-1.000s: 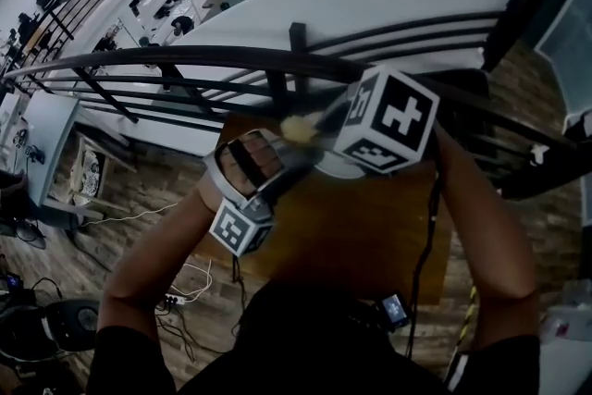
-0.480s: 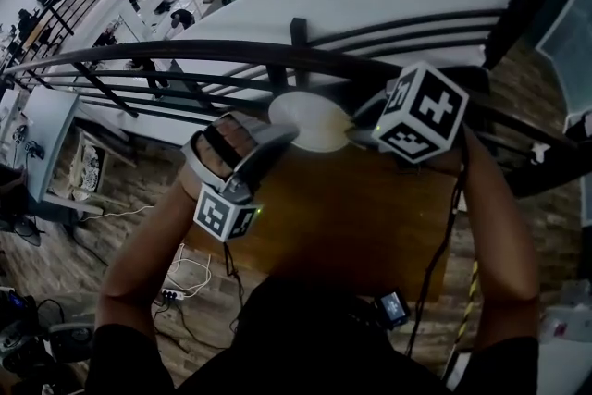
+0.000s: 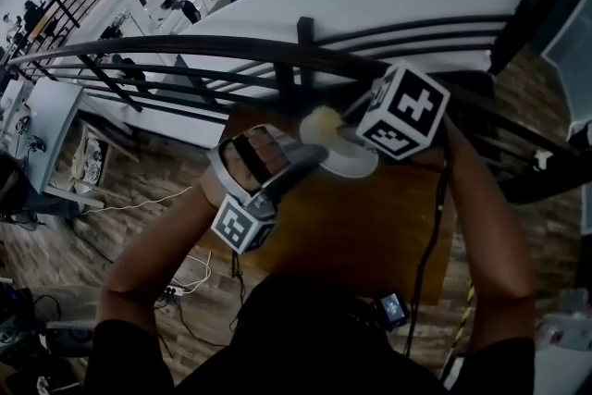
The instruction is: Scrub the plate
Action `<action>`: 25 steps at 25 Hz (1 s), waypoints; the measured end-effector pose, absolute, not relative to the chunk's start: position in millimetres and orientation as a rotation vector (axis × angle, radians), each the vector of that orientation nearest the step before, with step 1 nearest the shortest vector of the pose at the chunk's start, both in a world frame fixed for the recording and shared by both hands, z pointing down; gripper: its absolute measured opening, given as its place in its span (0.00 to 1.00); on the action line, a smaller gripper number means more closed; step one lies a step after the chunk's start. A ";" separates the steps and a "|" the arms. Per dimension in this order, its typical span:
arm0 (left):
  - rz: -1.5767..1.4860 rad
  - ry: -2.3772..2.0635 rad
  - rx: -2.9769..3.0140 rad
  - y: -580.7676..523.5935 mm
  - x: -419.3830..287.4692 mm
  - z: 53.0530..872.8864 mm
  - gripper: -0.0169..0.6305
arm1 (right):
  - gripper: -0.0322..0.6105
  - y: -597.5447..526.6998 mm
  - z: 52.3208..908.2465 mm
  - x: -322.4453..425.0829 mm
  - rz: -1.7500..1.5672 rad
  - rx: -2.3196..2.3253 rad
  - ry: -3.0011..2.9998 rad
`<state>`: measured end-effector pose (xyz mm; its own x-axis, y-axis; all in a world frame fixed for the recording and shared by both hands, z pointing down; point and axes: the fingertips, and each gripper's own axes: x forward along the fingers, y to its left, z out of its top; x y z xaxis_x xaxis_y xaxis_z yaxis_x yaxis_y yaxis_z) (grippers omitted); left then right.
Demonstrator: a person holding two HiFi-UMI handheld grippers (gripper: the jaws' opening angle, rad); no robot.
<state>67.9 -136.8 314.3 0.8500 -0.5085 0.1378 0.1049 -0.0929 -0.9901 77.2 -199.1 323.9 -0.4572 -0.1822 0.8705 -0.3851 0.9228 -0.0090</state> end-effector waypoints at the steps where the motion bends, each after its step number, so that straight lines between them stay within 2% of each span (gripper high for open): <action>1: -0.530 0.325 -1.595 -137.1 69.4 316.1 0.06 | 0.13 -193.0 321.3 72.2 0.239 0.386 -2.063; 8: -0.606 0.369 -1.613 -161.7 54.2 330.5 0.06 | 0.13 -161.4 327.6 85.4 0.237 0.321 -2.057; 17: -0.594 0.310 -1.589 -133.4 53.3 334.0 0.06 | 0.13 -195.4 366.2 124.8 0.345 0.409 -1.973; 25: -0.586 0.242 -1.552 -115.3 66.7 344.2 0.06 | 0.13 -190.4 350.9 74.6 0.262 0.324 -2.012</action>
<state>66.7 -115.3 344.2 0.8421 -0.4951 0.2142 0.1999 -0.0823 -0.9763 74.6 -190.4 350.9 -0.4287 -0.1132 0.8963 -0.3391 0.9397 -0.0436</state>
